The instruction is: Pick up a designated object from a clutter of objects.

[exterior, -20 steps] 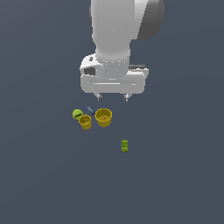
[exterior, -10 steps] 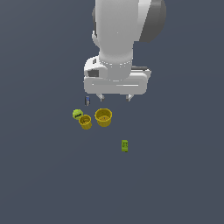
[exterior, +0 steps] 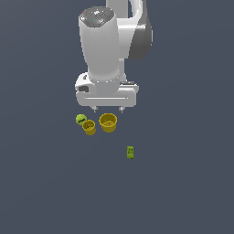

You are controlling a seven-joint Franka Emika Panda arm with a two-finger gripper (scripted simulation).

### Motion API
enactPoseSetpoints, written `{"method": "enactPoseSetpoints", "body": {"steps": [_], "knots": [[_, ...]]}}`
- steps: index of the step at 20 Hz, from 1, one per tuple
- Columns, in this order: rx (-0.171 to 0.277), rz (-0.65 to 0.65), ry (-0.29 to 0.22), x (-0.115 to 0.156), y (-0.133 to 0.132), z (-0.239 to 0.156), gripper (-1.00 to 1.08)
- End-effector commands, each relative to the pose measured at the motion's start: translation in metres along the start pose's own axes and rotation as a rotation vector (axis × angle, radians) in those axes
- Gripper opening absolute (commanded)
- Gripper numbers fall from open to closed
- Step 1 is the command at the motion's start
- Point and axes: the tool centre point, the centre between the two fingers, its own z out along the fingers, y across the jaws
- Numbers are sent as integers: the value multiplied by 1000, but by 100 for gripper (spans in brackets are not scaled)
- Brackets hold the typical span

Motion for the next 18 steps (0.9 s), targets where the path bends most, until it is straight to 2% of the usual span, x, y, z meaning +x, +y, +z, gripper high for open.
{"method": "enactPoseSetpoints", "body": {"steps": [1, 6, 12, 18], "knots": [[4, 8, 2, -4, 19, 17, 100], [9, 27, 8, -19, 67, 59, 100], [5, 56, 16, -51, 124, 109, 100], [-6, 80, 19, -86, 165, 144, 100]]}}
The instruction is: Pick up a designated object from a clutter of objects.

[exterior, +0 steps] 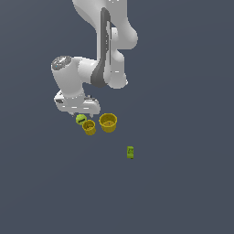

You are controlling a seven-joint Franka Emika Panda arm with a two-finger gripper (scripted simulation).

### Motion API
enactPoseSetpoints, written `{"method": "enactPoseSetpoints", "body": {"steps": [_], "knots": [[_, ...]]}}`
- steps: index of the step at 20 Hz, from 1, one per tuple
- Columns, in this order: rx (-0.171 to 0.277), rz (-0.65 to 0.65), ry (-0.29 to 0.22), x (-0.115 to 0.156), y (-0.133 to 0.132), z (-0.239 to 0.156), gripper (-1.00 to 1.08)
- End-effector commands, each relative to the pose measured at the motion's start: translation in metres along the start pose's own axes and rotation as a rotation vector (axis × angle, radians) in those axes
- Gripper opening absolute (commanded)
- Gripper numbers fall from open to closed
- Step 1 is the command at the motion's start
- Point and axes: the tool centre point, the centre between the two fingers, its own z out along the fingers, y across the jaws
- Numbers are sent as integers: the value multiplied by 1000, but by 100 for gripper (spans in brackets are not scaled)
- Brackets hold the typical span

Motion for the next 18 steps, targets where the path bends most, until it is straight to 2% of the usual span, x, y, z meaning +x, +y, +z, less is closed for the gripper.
{"method": "enactPoseSetpoints", "body": {"steps": [1, 8, 18], "knots": [[-6, 7, 2, -12, 15, 12, 100], [-17, 21, 2, -35, 38, 30, 100], [-18, 23, 1, -38, 40, 38, 100]]}}
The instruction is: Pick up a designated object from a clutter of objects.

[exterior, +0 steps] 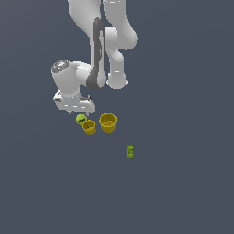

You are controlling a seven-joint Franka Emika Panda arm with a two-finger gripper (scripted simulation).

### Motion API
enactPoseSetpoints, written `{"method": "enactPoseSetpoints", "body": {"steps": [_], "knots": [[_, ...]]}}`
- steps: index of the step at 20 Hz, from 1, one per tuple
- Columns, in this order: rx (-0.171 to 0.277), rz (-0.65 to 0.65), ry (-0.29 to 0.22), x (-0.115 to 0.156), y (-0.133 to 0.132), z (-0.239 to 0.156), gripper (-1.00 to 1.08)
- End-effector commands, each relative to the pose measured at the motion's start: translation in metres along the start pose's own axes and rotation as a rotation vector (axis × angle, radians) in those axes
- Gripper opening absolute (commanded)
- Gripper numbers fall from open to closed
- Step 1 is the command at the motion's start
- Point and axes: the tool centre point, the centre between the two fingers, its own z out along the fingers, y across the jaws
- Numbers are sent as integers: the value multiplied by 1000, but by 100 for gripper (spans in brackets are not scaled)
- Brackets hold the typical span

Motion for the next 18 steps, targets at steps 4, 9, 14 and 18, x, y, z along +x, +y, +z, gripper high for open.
{"method": "enactPoseSetpoints", "body": {"steps": [4, 9, 14, 18], "knots": [[-1, 0, -1, -1, 0, 17, 100], [-1, 0, -1, -2, 1, 38, 100], [-1, 0, 0, -2, 1, 48, 100], [-1, 0, 0, -1, 1, 47, 100]]}}
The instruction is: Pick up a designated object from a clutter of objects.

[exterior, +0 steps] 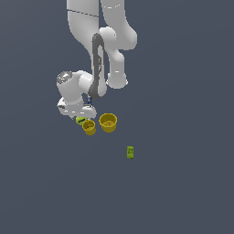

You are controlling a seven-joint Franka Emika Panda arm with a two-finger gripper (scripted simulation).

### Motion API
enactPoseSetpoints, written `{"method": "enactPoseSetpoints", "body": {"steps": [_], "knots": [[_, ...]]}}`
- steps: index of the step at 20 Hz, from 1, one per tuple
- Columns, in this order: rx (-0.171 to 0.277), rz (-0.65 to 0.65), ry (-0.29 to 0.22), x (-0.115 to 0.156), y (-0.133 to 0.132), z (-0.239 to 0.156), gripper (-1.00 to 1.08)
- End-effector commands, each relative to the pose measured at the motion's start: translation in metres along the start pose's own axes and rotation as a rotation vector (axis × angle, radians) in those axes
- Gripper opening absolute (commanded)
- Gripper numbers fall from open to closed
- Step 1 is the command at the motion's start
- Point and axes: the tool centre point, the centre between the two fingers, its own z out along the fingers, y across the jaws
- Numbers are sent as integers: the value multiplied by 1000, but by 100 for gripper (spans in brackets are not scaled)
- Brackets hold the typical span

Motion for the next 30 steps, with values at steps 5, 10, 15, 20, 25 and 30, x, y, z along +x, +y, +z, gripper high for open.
{"method": "enactPoseSetpoints", "body": {"steps": [5, 10, 15, 20, 25, 30], "knots": [[0, 0, 1, 0, 0, 0, -100], [0, 0, 1, 0, 0, 0, -100], [0, 0, 0, 0, -1, -3, -100], [0, 0, 0, 0, -4, -17, -100], [1, 0, 0, 1, -9, -41, -100], [0, 1, 0, 1, -16, -76, -100]]}}
